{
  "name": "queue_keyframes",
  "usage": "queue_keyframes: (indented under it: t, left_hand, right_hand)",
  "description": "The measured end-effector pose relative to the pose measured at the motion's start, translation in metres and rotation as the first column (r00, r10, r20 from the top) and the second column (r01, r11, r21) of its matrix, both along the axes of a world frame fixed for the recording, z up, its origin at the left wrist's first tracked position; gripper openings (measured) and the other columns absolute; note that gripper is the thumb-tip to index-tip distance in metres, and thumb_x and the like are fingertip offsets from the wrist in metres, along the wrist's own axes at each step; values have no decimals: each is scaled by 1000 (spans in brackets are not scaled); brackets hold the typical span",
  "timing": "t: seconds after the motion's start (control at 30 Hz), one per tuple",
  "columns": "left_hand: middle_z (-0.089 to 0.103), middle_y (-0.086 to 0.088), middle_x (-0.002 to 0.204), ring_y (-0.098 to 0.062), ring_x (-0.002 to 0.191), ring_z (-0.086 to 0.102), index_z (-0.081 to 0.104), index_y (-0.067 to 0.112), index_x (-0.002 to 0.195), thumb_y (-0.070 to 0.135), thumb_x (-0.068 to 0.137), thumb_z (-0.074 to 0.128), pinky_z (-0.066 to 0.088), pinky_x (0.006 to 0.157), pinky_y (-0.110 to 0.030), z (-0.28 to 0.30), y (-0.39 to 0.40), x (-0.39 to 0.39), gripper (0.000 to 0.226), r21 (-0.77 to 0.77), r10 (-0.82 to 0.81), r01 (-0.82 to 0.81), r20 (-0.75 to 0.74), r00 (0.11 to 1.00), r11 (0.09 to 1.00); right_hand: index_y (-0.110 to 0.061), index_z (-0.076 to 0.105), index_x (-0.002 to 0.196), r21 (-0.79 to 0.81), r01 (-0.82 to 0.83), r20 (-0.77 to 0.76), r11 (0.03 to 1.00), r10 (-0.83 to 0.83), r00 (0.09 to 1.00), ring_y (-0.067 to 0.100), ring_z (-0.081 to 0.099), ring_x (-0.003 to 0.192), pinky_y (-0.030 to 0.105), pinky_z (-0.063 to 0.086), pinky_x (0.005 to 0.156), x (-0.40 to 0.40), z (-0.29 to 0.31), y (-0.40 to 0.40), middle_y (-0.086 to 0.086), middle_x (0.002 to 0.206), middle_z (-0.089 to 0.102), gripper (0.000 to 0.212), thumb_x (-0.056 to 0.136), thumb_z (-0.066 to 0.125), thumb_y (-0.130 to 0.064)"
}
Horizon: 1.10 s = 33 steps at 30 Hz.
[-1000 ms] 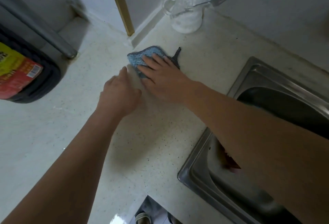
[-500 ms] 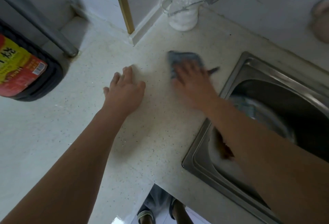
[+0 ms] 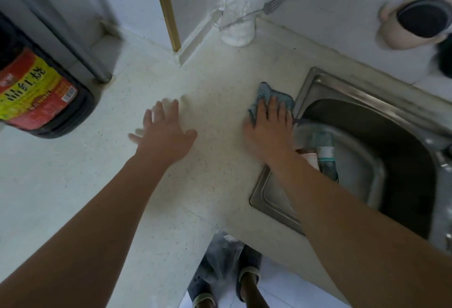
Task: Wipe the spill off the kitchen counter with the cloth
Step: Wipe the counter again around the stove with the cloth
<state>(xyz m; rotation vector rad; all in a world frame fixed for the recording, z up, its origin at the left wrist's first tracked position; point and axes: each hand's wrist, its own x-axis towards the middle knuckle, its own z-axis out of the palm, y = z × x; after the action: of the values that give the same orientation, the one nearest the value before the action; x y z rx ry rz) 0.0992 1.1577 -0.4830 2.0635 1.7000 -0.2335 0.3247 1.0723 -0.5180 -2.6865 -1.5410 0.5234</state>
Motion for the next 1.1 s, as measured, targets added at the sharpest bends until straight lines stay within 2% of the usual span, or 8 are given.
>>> queue_keyframes:
  t: [0.17,0.23,0.4,0.57,0.77,0.83,1.0,1.1]
  left_hand:
    - [-5,-7,173,-34,159,0,-9,29,163,73,83,39,20,120,-69,-16,-15,-50,103,-49,16,-19,-51,999,999]
    - [-9,-3,173,-32,159,-3,-11,32,162,77,80,39,20,119,-69,-22,-24,-68,106,-75,-9,5,-63,998,997]
    - [-24,7,170,-24,159,-14,-18,36,160,93,76,48,17,114,-78,-14,-41,-92,121,-61,-23,16,-116,993,998]
    - [-27,-5,169,-33,157,-19,-22,29,159,103,63,43,11,110,-83,-15,-55,-101,138,30,49,-44,-166,985,999]
    - [-29,-6,168,-38,156,-20,-20,26,160,102,60,49,15,107,-86,-17,-58,-126,143,-33,182,-191,-183,966,981]
    - [-29,-6,168,-37,156,-22,-21,22,161,102,61,48,12,107,-85,-16,-59,-128,145,-51,208,-220,-181,961,974]
    - [-25,-11,169,-37,157,-18,-16,10,162,102,65,41,16,112,-79,-13,-67,-137,145,-28,148,-156,-196,969,987]
    - [-28,-12,168,-40,156,-19,-16,12,161,104,61,41,19,109,-83,-16,-71,-140,148,-35,163,-173,-199,966,984]
  right_hand:
    - [-22,25,166,107,-602,-63,791,609,790,35,6,162,54,1,130,-91,-8,-48,7,175,12,79,103,13,-68]
    - [-28,15,168,78,-539,-46,839,543,839,28,-1,162,53,1,130,-68,-7,-46,1,176,4,80,102,4,-71]
    - [-17,3,168,-16,17,20,1000,-16,1000,37,-4,161,54,-4,130,-44,0,-21,15,175,-5,96,90,-8,-72]
    - [-28,2,168,51,-580,-141,813,581,802,20,-18,160,43,-14,129,-135,7,-20,-3,175,-13,78,102,2,-69]
    - [-27,9,168,6,-339,-207,941,333,920,29,-9,162,52,-8,128,-133,17,103,0,176,-7,67,108,13,-58]
    - [-26,8,168,1,-415,-186,910,408,894,30,-11,161,51,-10,128,-170,15,102,1,176,-7,70,107,13,-61]
    - [-28,21,167,130,-826,-192,549,831,522,17,-4,162,41,-9,127,-202,11,59,-6,176,7,58,113,22,-51]
    - [-24,19,167,85,-620,-85,780,625,776,26,0,162,47,-3,130,-164,11,114,4,176,9,64,110,14,-52]
